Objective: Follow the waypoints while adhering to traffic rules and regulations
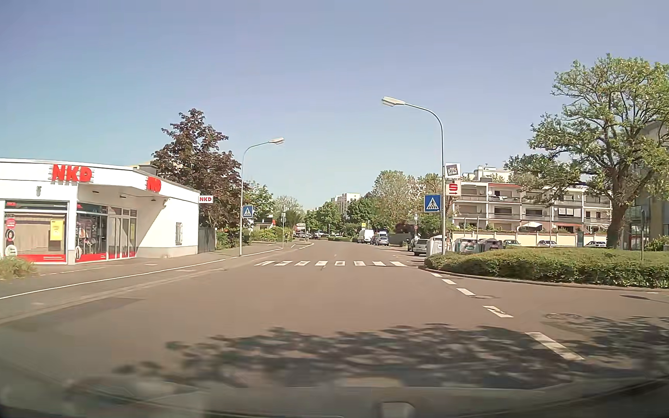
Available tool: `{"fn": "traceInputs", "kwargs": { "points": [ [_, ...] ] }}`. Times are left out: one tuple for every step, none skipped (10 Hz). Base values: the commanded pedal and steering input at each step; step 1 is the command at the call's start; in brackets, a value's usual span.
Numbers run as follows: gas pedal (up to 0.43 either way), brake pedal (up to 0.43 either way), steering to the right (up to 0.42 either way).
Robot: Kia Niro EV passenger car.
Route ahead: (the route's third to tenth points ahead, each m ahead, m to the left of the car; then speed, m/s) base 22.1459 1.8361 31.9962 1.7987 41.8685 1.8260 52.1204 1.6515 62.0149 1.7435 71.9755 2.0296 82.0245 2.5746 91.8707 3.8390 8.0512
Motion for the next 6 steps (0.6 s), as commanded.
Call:
{"fn": "traceInputs", "kwargs": {
  "points": [
    [0.067,0.03,0.009],
    [0.067,0.03,0.007],
    [0.067,0.03,0.007],
    [0.067,0.03,0.005],
    [0.067,0.024,0.005],
    [0.067,0.03,0.005]
  ]
}}
